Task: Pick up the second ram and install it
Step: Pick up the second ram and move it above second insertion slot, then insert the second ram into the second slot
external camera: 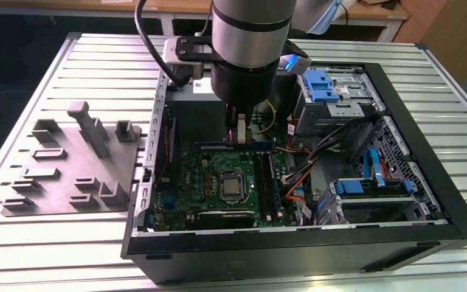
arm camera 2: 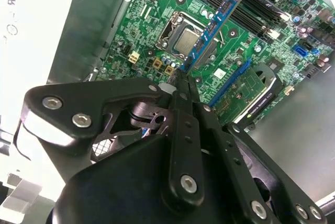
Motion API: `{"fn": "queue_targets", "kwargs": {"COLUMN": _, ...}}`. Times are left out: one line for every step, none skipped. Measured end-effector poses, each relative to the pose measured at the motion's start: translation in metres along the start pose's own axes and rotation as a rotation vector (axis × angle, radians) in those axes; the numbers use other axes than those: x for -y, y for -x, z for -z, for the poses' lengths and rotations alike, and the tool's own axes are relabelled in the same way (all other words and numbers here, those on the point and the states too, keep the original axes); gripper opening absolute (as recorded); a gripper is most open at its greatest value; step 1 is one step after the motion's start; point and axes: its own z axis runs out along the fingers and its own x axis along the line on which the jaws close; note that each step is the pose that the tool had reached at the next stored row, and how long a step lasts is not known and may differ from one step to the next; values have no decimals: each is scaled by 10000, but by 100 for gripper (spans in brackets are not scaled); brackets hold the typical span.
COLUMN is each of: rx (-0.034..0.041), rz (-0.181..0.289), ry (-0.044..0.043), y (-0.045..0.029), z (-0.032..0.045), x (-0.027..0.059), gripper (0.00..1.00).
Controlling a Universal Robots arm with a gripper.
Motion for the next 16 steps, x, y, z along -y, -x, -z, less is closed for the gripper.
{"fn": "queue_targets", "kwargs": {"rx": 0, "rz": 0, "ry": 0, "y": 0, "z": -2, "x": 0, "gripper": 11}}
{"fn": "queue_targets", "kwargs": {"rx": 0, "rz": 0, "ry": 0, "y": 0, "z": -3, "x": 0, "gripper": 11}}
{"fn": "queue_targets", "kwargs": {"rx": 0, "rz": 0, "ry": -1, "y": 0, "z": -4, "x": 0, "gripper": 11}}
{"fn": "queue_targets", "kwargs": {"rx": 1, "rz": 0, "ry": -1, "y": 0, "z": -4, "x": 0, "gripper": 11}}
{"fn": "queue_targets", "kwargs": {"rx": 0, "rz": 0, "ry": -1, "y": 0, "z": -4, "x": 0, "gripper": 11}}
{"fn": "queue_targets", "kwargs": {"rx": 1, "rz": 0, "ry": -1, "y": 0, "z": -4, "x": 0, "gripper": 11}}
{"fn": "queue_targets", "kwargs": {"rx": 0, "rz": 0, "ry": 0, "y": 0, "z": -4, "x": 0, "gripper": 11}}
{"fn": "queue_targets", "kwargs": {"rx": 0, "rz": 0, "ry": 0, "y": 0, "z": -4, "x": 0, "gripper": 11}}
{"fn": "queue_targets", "kwargs": {"rx": 0, "rz": 0, "ry": 0, "y": 0, "z": -4, "x": 0, "gripper": 11}}
{"fn": "queue_targets", "kwargs": {"rx": 1, "rz": 0, "ry": 0, "y": 0, "z": -5, "x": 0, "gripper": 11}}
{"fn": "queue_targets", "kwargs": {"rx": 1, "rz": 0, "ry": 0, "y": 0, "z": -5, "x": 0, "gripper": 11}}
{"fn": "queue_targets", "kwargs": {"rx": 0, "rz": 0, "ry": 0, "y": 0, "z": -5, "x": 0, "gripper": 11}}
{"fn": "queue_targets", "kwargs": {"rx": 1, "rz": -7, "ry": -1, "y": 0, "z": -5, "x": 0, "gripper": 11}}
{"fn": "queue_targets", "kwargs": {"rx": 4, "rz": -88, "ry": -6, "y": -1, "z": -7, "x": 0, "gripper": 11}}
{"fn": "queue_targets", "kwargs": {"rx": 11, "rz": -253, "ry": -15, "y": -1, "z": -10, "x": 1, "gripper": 11}}
{"fn": "queue_targets", "kwargs": {"rx": 17, "rz": -433, "ry": -23, "y": -1, "z": -13, "x": 1, "gripper": 11}}
